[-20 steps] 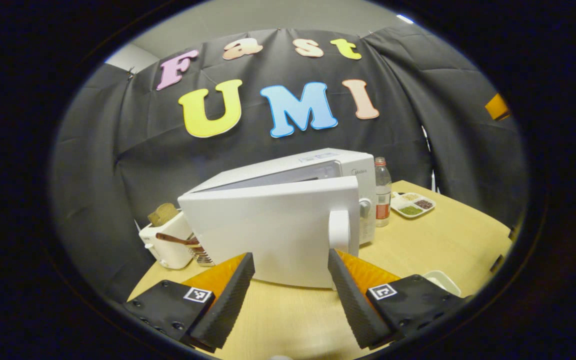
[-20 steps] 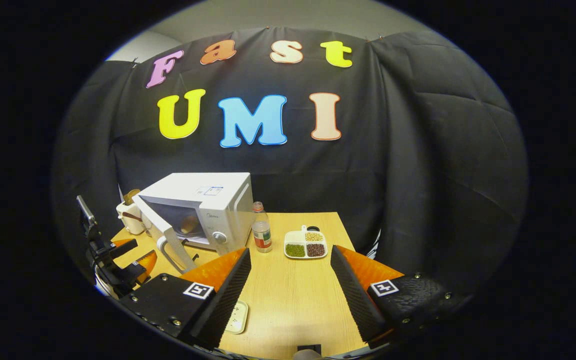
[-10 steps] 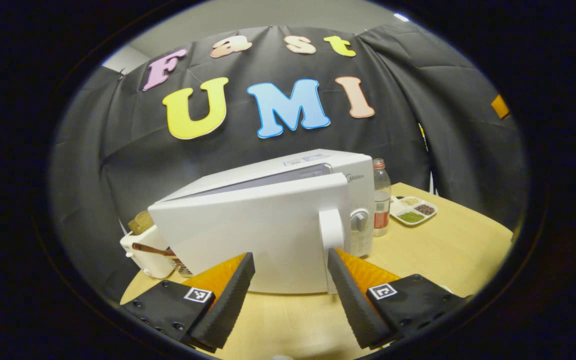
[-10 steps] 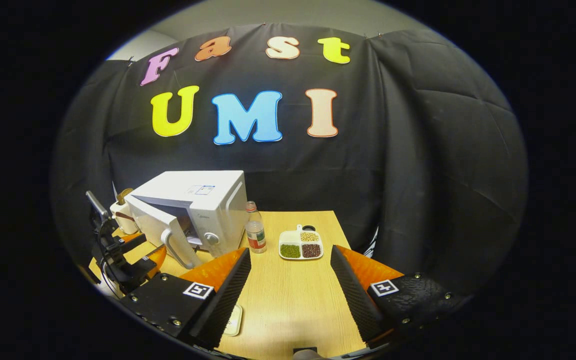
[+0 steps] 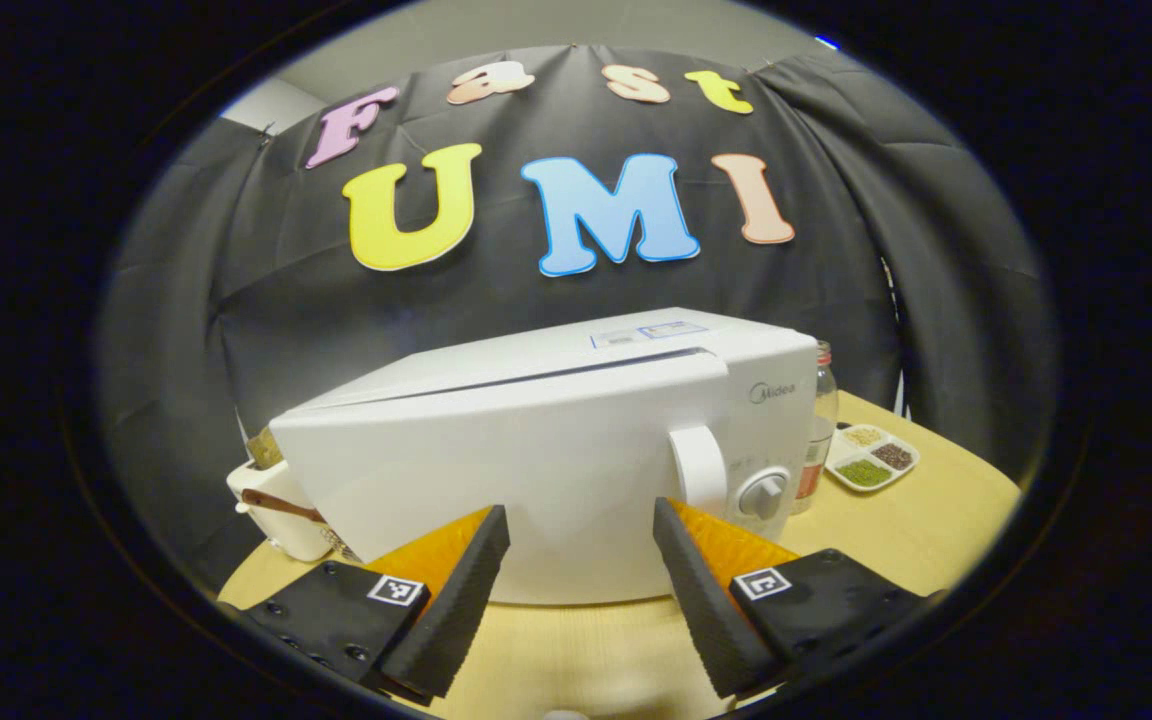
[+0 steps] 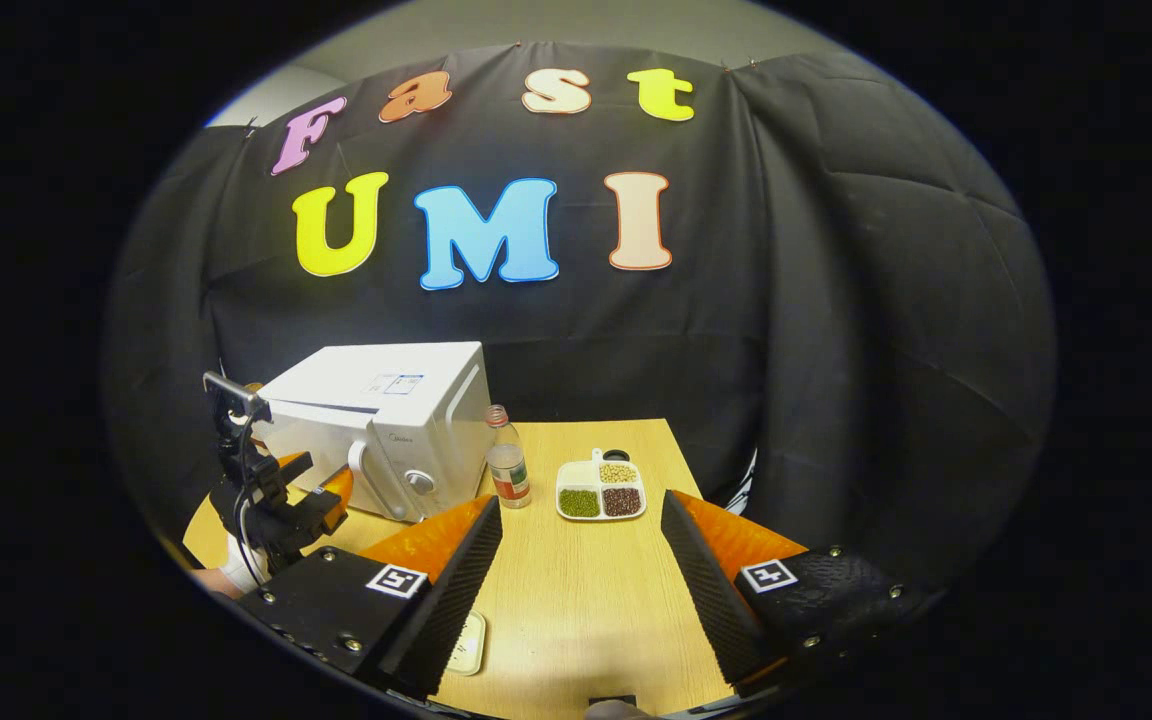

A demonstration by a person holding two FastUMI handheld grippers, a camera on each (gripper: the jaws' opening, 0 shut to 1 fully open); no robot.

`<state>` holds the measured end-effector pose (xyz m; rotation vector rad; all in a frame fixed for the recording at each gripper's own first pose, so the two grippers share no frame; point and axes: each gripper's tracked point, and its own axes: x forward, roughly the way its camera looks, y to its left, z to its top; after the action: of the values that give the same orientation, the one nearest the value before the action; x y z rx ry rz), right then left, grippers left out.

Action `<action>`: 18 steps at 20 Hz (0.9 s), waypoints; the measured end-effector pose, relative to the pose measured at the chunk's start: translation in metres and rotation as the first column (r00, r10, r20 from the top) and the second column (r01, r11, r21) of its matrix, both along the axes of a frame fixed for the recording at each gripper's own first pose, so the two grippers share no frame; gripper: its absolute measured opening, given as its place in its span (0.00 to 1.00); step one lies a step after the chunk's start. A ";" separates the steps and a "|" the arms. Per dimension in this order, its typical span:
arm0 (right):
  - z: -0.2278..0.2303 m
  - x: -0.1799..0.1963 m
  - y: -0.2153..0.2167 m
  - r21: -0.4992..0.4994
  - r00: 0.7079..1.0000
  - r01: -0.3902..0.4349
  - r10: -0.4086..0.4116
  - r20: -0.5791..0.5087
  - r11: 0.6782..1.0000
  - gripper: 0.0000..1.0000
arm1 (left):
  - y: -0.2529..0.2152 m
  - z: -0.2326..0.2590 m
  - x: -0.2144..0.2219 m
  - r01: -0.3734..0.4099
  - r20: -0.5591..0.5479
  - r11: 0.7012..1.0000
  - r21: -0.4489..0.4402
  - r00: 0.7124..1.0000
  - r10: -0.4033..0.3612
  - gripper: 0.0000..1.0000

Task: Open the microwave oven with the left hand, put the food in, and close the microwave oven.

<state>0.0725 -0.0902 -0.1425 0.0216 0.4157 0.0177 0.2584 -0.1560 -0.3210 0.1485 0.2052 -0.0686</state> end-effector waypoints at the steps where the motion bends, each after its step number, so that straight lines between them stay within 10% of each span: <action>1: 0.000 0.000 -0.001 0.004 1.000 0.001 -0.001 -0.002 1.000 0.98 | 0.000 0.003 0.003 -0.001 -0.002 1.000 -0.014 1.000 0.001 0.96; 18: -0.007 0.001 0.001 0.019 1.000 -0.002 0.002 -0.017 1.000 0.98 | -0.023 -0.001 -0.014 0.063 0.000 0.998 0.007 0.998 -0.063 0.99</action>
<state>0.0740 -0.0888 -0.1500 0.0399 0.4324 0.0236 0.2444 -0.1795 -0.3217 0.1625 0.2006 -0.1309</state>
